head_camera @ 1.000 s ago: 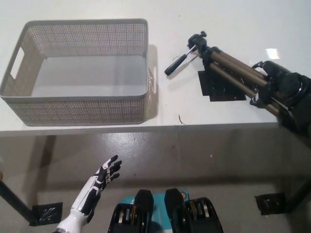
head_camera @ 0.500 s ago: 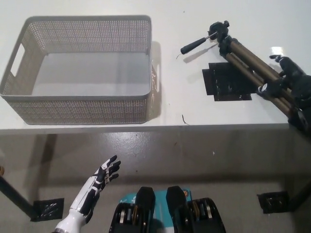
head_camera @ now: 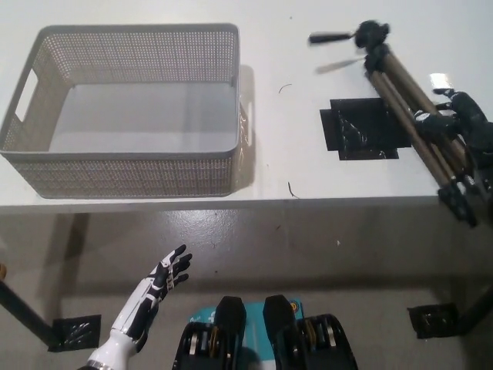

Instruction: The robot uses its right hand to pick the tripod on the desk and places it into a rectangular container on the left.

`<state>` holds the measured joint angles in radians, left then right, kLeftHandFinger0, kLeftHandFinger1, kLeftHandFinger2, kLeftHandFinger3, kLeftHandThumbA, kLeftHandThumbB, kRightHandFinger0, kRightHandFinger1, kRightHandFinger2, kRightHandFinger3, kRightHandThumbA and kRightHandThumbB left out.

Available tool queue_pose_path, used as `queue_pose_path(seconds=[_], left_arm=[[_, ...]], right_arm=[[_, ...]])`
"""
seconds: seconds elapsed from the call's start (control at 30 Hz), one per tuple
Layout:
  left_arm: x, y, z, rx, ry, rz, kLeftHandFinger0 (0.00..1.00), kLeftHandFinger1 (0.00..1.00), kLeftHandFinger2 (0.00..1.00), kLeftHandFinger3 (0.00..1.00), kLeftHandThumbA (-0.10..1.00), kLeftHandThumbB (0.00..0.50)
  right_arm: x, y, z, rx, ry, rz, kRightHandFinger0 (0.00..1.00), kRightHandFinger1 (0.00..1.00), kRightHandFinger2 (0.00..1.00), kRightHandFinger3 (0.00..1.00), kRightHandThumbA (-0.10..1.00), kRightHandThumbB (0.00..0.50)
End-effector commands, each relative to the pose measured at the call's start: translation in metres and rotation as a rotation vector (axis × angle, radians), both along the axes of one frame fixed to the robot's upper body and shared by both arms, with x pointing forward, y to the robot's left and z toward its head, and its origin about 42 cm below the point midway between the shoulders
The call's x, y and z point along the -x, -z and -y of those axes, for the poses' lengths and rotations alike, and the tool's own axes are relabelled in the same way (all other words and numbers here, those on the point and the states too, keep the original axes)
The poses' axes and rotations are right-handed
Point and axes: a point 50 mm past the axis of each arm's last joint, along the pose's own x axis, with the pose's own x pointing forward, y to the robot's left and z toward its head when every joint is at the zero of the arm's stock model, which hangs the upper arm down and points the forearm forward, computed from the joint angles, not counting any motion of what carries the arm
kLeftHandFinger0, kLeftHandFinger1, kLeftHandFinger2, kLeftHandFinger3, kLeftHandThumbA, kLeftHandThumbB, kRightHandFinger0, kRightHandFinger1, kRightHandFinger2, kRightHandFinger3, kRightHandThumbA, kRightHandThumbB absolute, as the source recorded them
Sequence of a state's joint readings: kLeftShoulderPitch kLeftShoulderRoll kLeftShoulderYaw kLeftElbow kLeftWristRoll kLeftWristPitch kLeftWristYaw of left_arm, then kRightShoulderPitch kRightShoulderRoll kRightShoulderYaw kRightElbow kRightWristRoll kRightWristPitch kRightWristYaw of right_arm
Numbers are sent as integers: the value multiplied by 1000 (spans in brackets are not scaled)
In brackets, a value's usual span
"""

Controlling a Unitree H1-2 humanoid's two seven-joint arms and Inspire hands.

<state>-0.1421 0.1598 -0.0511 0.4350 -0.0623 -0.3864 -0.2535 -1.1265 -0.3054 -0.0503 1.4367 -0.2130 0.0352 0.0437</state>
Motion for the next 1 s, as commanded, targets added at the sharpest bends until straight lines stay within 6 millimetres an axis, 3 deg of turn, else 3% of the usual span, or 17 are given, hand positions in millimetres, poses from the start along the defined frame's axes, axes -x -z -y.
queue_pose_path(seconds=[0.0, 0.03, 0.1, 0.17, 0.27, 0.3, 0.37, 0.43, 0.5, 0.57, 0.63, 0.7, 0.77, 0.8, 0.87, 0.93, 0.97], left_arm=[[-9, -12, -4, -4, 15, 43, 1000, 1000, 1000, 1000, 1000, 500], [-9, -12, -4, -2, 16, 46, 1000, 1000, 1000, 1000, 1000, 500], [-8, -12, -3, -2, 16, 45, 1000, 1000, 1000, 1000, 1000, 500], [-6, -10, -3, -1, 15, 43, 1000, 1000, 1000, 1000, 997, 500], [-5, -9, -4, 1, 13, 43, 958, 1000, 1000, 1000, 993, 500], [-4, -7, -4, 5, 12, 39, 912, 1000, 1000, 1000, 986, 500], [-1, -6, -4, 12, 15, 32, 872, 997, 1000, 1000, 983, 500], [-5, -8, -4, 17, 16, 40, 850, 987, 1000, 1000, 976, 500], [-5, -7, -4, 22, 18, 41, 820, 970, 1000, 1000, 974, 500], [-4, -6, -4, 20, 15, 44, 792, 949, 1000, 1000, 977, 500], [-6, -8, -5, 21, 17, 52, 763, 934, 1000, 1000, 975, 500], [-4, -7, -5, 21, 16, 46, 750, 925, 1000, 1000, 977, 500], [-4, -7, -6, 19, 13, 45, 739, 918, 1000, 1000, 973, 500], [-3, -7, -6, 19, 12, 47, 729, 917, 997, 1000, 976, 500], [-2, -6, -6, 26, 13, 43, 723, 913, 999, 1000, 967, 500], [0, -4, -6, 29, 11, 35, 722, 913, 1000, 1000, 964, 500], [0, -3, -6, 28, 11, 33, 725, 913, 1000, 1000, 963, 500]], right_arm=[[-5, -1, -41, -392, -50, -60, 0, 336, 793, 818, -100, 199], [-4, 1, -41, -387, -57, -61, 0, 330, 772, 823, -100, 205], [-3, 4, -43, -391, -50, -68, 0, 353, 836, 950, -100, 230], [-2, 7, -45, -391, -44, -77, 0, 375, 874, 960, -100, 236], [0, 13, -49, -418, -31, -88, 0, 362, 894, 736, -100, 242], [1, 15, -50, -434, -31, -92, 0, 345, 879, 764, -100, 233], [2, 18, -51, -441, -31, -98, 0, 367, 911, 714, -100, 240], [1, 15, -52, -446, -32, -95, 0, 361, 872, 700, -100, 231], [1, 16, -52, -449, -29, -98, 0, 343, 836, 515, -100, 238], [2, 18, -53, -473, -22, -108, 0, 363, 884, 601, -100, 224], [2, 16, -53, -456, -29, -101, 0, 346, 858, 526, -100, 230], [1, 16, -55, -538, -19, -101, 0, 327, 881, 625, -100, 212], [0, 13, -58, -616, -15, -99, 0, 280, 805, 593, -100, 191], [-1, 8, -60, -654, -20, -90, 0, 167, 664, 462, -100, 228], [-5, -1, -65, -747, -54, -60, 0, 137, 615, 308, -100, 231], [-9, -13, -72, -833, -96, -35, 0, 106, 590, 256, -100, 250], [-12, -23, -75, -875, -119, -11, 0, 112, 587, 135, -100, 267]])
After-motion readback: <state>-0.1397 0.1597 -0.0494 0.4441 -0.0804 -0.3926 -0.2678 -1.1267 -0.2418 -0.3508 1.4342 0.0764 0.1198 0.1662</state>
